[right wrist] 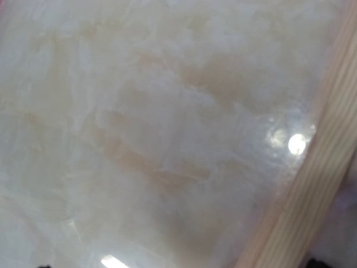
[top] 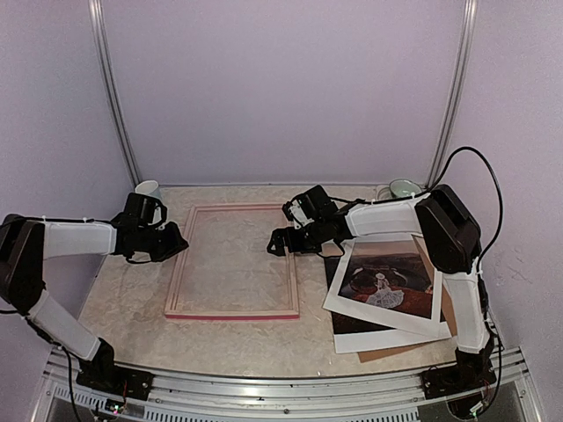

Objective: Put the photo into the frame
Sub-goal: Place the glass panel in the frame body.

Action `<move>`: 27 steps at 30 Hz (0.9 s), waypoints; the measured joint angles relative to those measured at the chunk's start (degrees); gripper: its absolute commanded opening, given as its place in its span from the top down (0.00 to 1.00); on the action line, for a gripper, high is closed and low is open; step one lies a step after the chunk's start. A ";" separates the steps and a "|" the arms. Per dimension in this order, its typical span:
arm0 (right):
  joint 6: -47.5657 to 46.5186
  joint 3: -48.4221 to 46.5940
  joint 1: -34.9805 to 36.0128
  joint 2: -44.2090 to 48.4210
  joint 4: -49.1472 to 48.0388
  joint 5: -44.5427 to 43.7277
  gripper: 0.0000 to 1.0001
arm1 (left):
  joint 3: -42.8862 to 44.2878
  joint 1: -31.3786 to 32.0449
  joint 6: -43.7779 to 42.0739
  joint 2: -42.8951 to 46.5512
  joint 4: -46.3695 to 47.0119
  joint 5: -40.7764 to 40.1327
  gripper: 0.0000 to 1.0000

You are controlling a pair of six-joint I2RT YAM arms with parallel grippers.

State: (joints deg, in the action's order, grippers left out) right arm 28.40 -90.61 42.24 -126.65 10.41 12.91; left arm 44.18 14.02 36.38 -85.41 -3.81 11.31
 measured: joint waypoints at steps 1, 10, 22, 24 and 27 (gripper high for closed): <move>0.00 0.00 0.00 0.00 0.00 0.00 0.01 | 0.02 0.00 -0.02 -0.26 0.00 0.02 0.92; 0.50 0.00 0.00 0.00 -0.04 -0.28 0.01 | 0.17 0.22 -0.48 -2.34 -0.07 -0.11 0.85; 1.07 0.00 0.00 -0.02 -0.50 -0.07 0.01 | 0.35 0.35 -0.87 -2.73 -0.96 -1.11 0.60; 1.07 0.00 0.00 -0.02 -0.50 -0.07 0.01 | 0.37 0.35 -0.87 -2.99 -1.20 -1.22 0.58; 1.07 0.00 0.00 -0.02 -0.52 -0.04 0.01 | 0.66 0.35 -0.90 -3.17 -1.90 -1.38 0.55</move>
State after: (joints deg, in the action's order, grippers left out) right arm 29.47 -90.61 42.24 -126.67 9.89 12.86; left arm 44.84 14.37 35.48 -88.58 -5.72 9.93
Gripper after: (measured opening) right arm 0.992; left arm 0.423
